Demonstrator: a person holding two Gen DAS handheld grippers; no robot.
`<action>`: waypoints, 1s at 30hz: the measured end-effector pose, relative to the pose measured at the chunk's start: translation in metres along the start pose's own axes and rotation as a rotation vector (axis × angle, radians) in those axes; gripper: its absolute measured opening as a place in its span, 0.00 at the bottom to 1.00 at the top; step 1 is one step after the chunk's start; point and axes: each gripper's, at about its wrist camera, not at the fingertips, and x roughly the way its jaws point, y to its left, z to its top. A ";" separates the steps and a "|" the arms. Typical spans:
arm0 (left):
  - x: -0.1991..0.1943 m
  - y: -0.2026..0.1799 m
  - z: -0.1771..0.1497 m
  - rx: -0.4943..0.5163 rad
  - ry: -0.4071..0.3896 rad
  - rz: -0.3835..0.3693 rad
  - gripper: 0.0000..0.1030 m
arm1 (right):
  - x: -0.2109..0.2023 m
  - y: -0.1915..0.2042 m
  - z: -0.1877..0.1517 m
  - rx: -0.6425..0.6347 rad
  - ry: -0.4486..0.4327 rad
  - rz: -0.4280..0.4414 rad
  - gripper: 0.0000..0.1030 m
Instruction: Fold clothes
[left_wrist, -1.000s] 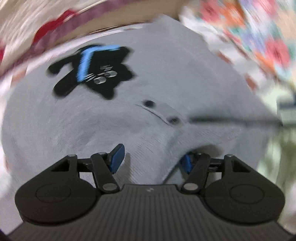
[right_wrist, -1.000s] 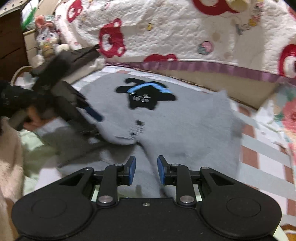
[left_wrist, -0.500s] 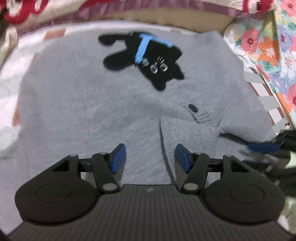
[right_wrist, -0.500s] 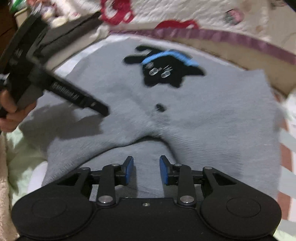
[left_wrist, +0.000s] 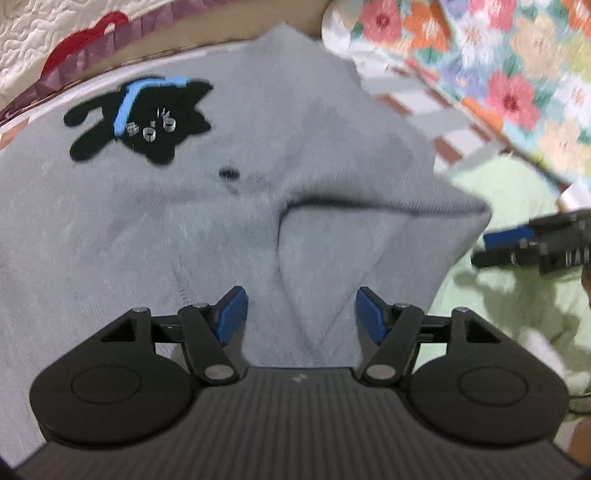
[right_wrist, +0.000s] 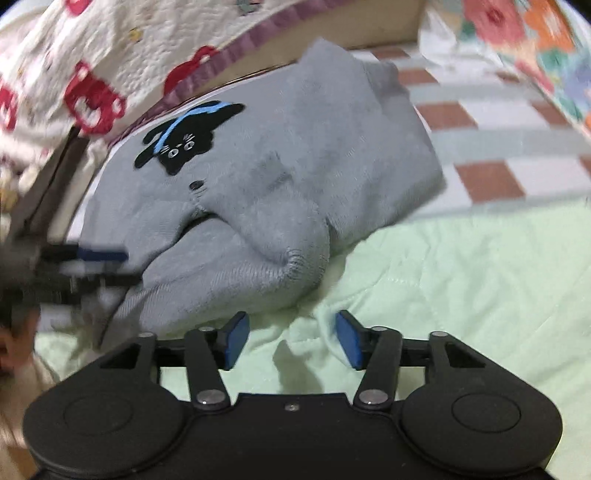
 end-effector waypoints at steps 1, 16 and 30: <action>0.001 -0.002 -0.002 0.006 0.004 0.024 0.64 | 0.006 -0.003 0.000 0.038 -0.001 0.011 0.61; 0.006 -0.013 -0.020 0.060 0.048 0.137 0.83 | 0.023 -0.017 0.013 0.458 0.092 0.321 0.63; -0.024 0.008 -0.012 -0.040 0.063 0.070 0.19 | 0.016 0.027 0.026 0.149 -0.152 0.239 0.08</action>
